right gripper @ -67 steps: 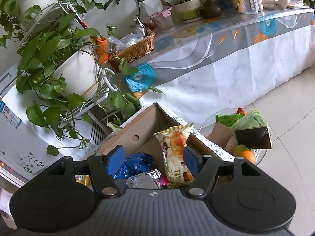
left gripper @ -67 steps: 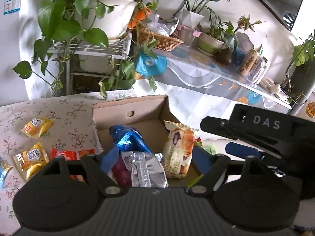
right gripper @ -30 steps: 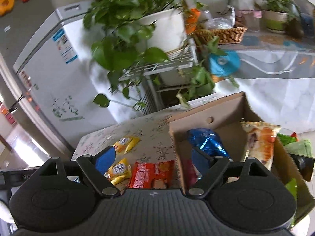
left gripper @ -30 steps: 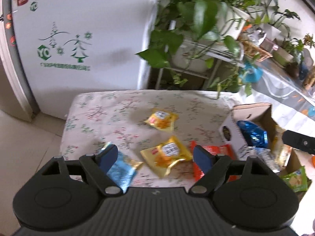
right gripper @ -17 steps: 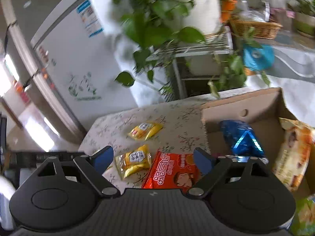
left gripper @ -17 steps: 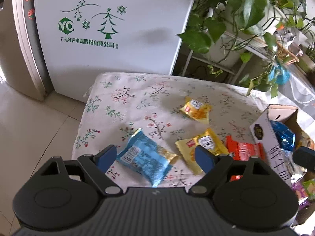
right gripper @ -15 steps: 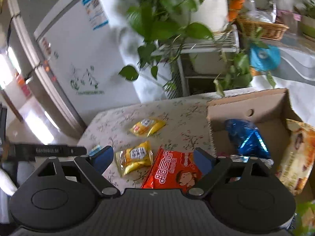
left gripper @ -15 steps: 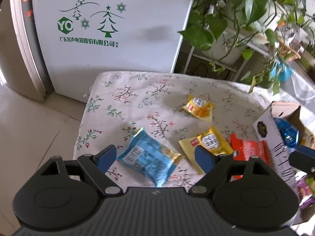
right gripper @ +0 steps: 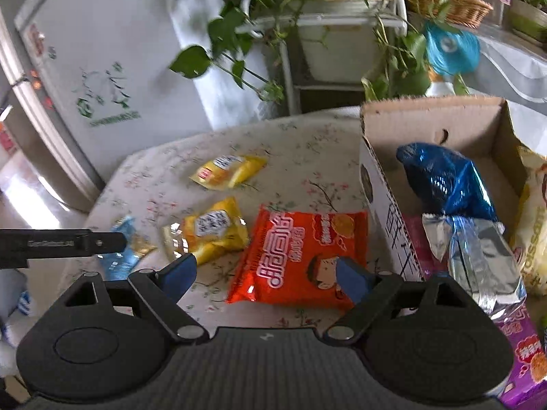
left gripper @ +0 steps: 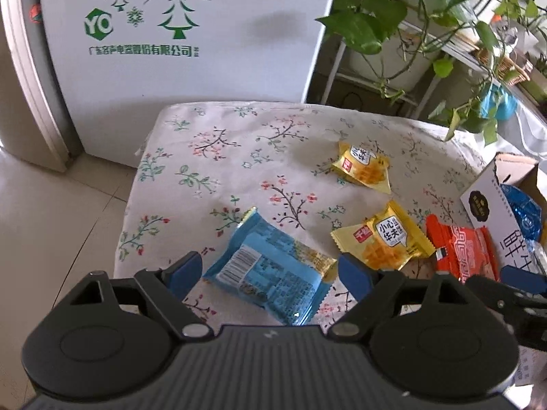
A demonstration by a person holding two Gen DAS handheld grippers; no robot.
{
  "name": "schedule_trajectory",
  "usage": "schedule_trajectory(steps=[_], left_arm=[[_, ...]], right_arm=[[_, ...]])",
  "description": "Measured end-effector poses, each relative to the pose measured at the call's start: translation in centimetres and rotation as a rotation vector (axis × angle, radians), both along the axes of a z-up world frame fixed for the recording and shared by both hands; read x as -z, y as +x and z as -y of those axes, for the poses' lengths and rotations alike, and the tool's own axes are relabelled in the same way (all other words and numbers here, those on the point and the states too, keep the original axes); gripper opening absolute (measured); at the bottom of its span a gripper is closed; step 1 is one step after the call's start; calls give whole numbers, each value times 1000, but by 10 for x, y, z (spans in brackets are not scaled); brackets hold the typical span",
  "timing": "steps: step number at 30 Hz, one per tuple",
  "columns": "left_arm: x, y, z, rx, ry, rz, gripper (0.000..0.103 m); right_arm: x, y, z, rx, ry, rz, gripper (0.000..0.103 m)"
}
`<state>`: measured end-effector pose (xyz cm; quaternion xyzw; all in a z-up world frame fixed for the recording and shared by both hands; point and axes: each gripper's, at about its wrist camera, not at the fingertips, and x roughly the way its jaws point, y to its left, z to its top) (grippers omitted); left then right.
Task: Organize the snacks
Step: 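Lower the left gripper onto the blue bag while the right gripper lowers onto the red bag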
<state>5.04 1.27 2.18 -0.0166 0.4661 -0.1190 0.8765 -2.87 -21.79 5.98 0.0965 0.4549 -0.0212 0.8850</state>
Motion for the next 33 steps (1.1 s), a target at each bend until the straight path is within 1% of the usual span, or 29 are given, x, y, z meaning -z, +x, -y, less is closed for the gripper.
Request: schedule_trajectory(steps=[3, 5, 6, 11, 12, 14, 16, 17, 18, 20, 23, 24, 27, 29, 30, 33], left_arm=[[3, 3, 3, 11, -9, -11, 87], [5, 4, 4, 16, -7, -15, 87], [6, 5, 6, 18, 0, -18, 87], [13, 8, 8, 13, 50, -41, 87], [15, 9, 7, 5, 55, -50, 87], [17, 10, 4, -10, 50, -70, 87], [18, 11, -1, -32, 34, -82, 87], [17, 12, -3, -40, 23, -82, 87], [16, 12, -4, -46, 12, -81, 87], [13, 13, -5, -49, -4, -77, 87], [11, 13, -4, -51, -22, -77, 87], [10, 13, -3, -46, -27, -77, 87], [7, 12, 0, -27, -35, -67, 87], [5, 11, 1, -16, -41, -63, 87], [5, 11, 2, -13, -41, -62, 87], [6, 11, 4, -10, -37, -65, 87]], right_arm=[[5, 3, -2, 10, -33, -17, 94], [7, 4, -5, 2, -40, -19, 98], [7, 4, -7, -7, -41, -22, 98], [10, 3, -25, -108, -19, -48, 99], [11, 3, -27, -129, -6, -53, 99], [12, 2, -31, -162, 53, -75, 99], [14, 1, -34, -191, 124, -107, 99], [13, 0, -37, -219, 139, -110, 99], [8, -1, -39, -247, 128, -87, 99], [-1, 0, -41, -289, 75, -37, 99], [-12, 6, -38, -330, -54, 25, 99], [-14, 12, -35, -341, -74, 39, 99], [-9, 29, -24, -328, -68, 43, 99], [-1, 37, -21, -324, -104, 40, 99], [3, 42, -19, -323, -114, 32, 99], [14, 51, -15, -314, -87, -16, 100]])
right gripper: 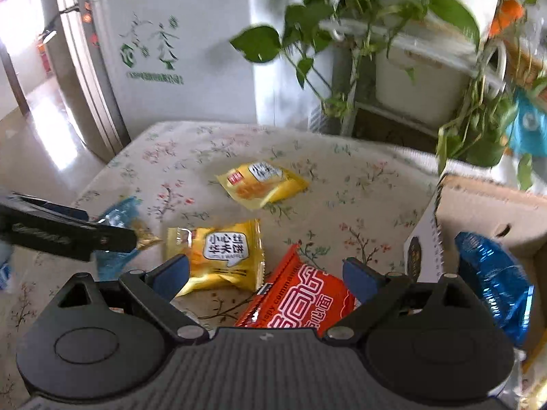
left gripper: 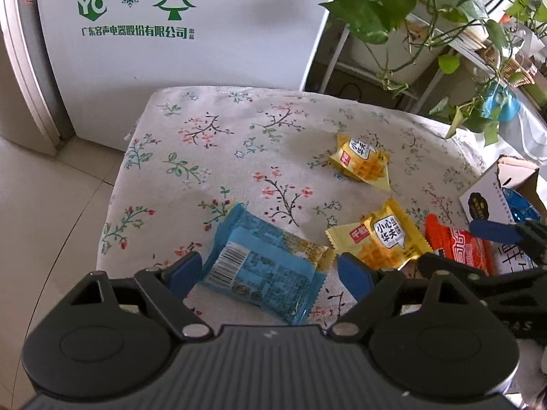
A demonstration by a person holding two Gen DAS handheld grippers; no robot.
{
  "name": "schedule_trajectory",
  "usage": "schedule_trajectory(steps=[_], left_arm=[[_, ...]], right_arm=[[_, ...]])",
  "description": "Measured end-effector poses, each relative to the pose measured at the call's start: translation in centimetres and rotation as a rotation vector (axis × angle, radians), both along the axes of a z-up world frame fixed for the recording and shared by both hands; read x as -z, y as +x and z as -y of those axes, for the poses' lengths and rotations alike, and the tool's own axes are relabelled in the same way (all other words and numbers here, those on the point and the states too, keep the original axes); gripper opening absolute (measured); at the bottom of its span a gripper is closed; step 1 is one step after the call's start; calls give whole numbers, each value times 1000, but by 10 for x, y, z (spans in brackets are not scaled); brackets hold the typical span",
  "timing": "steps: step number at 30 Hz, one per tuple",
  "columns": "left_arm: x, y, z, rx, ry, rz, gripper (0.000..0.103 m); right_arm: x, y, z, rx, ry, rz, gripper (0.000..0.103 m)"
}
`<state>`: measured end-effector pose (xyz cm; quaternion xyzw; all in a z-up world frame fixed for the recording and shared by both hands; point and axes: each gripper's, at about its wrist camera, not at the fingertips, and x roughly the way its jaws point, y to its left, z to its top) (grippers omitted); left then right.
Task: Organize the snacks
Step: 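Lower the left gripper onto the blue bag while the right gripper lowers onto the red bag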
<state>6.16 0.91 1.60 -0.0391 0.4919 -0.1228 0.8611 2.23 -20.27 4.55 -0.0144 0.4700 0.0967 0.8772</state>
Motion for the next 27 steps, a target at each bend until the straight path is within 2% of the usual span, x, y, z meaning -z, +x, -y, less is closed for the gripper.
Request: schedule_trajectory(steps=[4, 7, 13, 16, 18, 22, 27], left_arm=[[3, 1, 0, 3, -1, -14, 87], [4, 1, -1, 3, 7, -21, 87], [8, 2, -2, 14, 17, -39, 87], [8, 1, -3, 17, 14, -39, 87], [7, 0, -3, 22, 10, -35, 87], [6, -2, 0, 43, 12, -34, 87], [7, -3, 1, 50, 12, -34, 87]], right_arm=[[5, 1, -10, -23, -43, -66, 103], [2, -2, -14, -20, -18, -124, 103], [-7, -22, -13, 31, 121, -208, 103], [-12, -40, -10, 40, 224, -261, 103], [-19, -52, -7, 44, 248, -254, 103], [-36, -76, -11, -97, 135, -176, 103], [-29, -81, -20, -324, -71, -140, 103]])
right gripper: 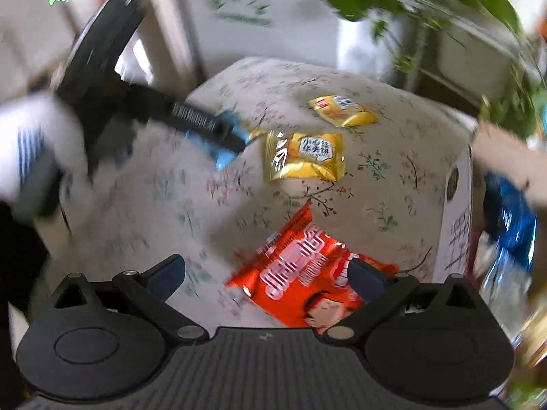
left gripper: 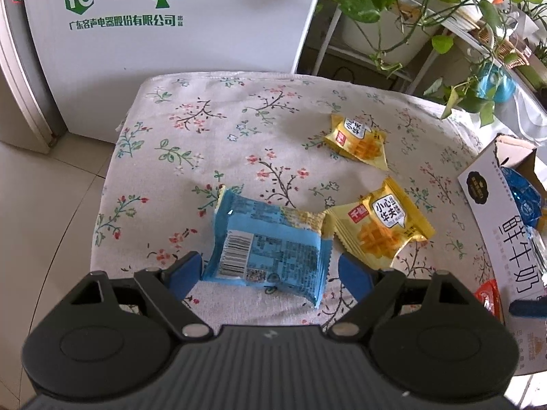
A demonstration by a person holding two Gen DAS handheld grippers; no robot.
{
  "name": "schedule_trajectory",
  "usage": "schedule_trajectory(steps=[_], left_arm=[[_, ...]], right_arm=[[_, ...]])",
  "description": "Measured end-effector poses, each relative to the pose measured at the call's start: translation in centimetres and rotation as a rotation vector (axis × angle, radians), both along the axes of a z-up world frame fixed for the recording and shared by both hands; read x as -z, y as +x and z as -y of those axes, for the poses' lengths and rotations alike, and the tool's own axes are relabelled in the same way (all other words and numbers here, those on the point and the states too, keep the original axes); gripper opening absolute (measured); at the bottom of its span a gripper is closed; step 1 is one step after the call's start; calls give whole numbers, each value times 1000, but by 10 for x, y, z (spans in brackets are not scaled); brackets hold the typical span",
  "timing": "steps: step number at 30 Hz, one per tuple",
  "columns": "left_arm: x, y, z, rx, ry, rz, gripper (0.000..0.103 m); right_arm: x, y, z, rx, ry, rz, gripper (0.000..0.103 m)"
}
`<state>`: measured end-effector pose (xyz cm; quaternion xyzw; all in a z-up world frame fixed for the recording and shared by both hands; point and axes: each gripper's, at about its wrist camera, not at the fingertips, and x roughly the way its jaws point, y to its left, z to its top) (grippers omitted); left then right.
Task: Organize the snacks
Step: 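Lower the left gripper onto the blue bag while the right gripper lowers onto the red bag, then grasp the blue bag with the left gripper while the right gripper grasps the red bag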
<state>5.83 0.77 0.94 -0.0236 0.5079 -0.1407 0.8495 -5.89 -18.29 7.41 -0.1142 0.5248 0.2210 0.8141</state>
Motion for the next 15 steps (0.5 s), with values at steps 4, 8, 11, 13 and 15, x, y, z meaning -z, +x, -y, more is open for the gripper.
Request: schedule_trajectory(steps=[4, 8, 11, 13, 15], left_arm=[[1, 0, 1, 12, 14, 2, 87], [0, 0, 2, 25, 10, 8, 87], [-1, -1, 4, 48, 23, 21, 87], [-1, -1, 5, 53, 20, 22, 87], [-1, 0, 5, 54, 14, 19, 87]], right_arm=[[8, -1, 2, -97, -78, 42, 103], [21, 0, -6, -197, -158, 73, 103], [29, 4, -10, -213, -188, 63, 103], [34, 6, -12, -216, -196, 57, 103], [39, 9, -13, -198, -187, 46, 103]])
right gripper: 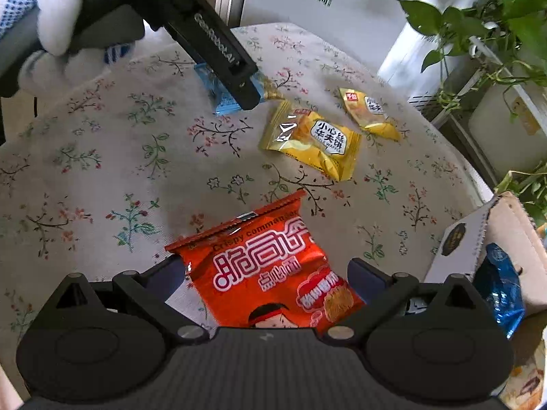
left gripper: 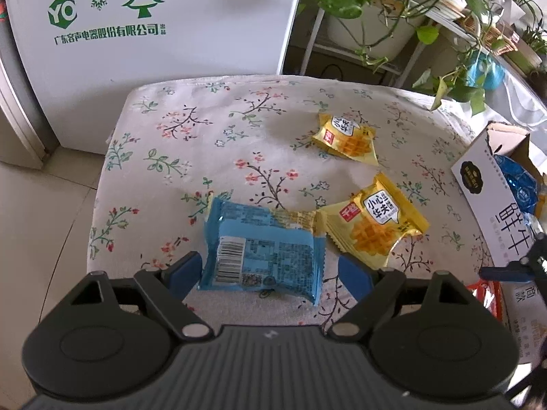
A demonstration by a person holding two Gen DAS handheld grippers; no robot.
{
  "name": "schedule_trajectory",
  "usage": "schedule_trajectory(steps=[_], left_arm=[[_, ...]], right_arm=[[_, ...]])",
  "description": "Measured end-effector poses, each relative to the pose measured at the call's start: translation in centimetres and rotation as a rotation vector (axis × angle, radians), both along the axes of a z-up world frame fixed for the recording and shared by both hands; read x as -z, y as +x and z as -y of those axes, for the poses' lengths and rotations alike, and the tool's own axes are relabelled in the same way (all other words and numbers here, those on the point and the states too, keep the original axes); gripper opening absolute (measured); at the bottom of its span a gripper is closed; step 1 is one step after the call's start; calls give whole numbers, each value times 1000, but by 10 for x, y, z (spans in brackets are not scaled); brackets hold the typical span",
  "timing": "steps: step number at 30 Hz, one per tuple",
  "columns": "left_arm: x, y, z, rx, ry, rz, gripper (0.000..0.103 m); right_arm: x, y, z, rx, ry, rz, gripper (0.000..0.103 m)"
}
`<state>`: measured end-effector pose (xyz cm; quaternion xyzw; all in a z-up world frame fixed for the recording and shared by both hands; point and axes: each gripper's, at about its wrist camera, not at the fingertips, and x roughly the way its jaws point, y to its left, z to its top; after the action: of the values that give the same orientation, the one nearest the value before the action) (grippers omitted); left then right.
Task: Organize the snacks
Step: 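Grasp the blue bag with the left gripper while the right gripper grasps the red bag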
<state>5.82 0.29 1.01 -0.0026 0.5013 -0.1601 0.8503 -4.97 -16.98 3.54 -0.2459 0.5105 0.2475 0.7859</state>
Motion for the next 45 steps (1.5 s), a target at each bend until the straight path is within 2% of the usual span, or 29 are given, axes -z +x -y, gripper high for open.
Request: schedule_trajectory(steps=[4, 8, 13, 15, 18, 22, 25, 27, 36, 45], left_arm=[[3, 1, 0, 11, 3, -10, 87], [6, 2, 2, 13, 14, -11, 88], [6, 0, 5, 32, 3, -1, 88], [6, 1, 5, 34, 0, 2, 89], [8, 1, 7, 34, 10, 11, 92], [11, 0, 15, 66, 44, 32, 95], [17, -1, 24, 99, 88, 49, 102], [20, -1, 29, 110, 133, 76, 103], [22, 3, 30, 81, 130, 64, 103], [19, 5, 32, 62, 134, 46, 102]], right_arm=[[4, 9, -1, 101, 34, -49, 103], [7, 24, 4, 359, 108, -158, 102], [3, 26, 3, 480, 185, -203, 101], [5, 25, -1, 472, 170, -184, 102], [11, 23, -8, 442, 90, -137, 103], [11, 18, -8, 461, 97, -102, 103], [13, 19, -7, 476, 106, -89, 103], [15, 18, -7, 491, 112, -72, 103], [11, 2, -6, 505, 130, -26, 103], [9, 10, -7, 494, 118, -53, 103]])
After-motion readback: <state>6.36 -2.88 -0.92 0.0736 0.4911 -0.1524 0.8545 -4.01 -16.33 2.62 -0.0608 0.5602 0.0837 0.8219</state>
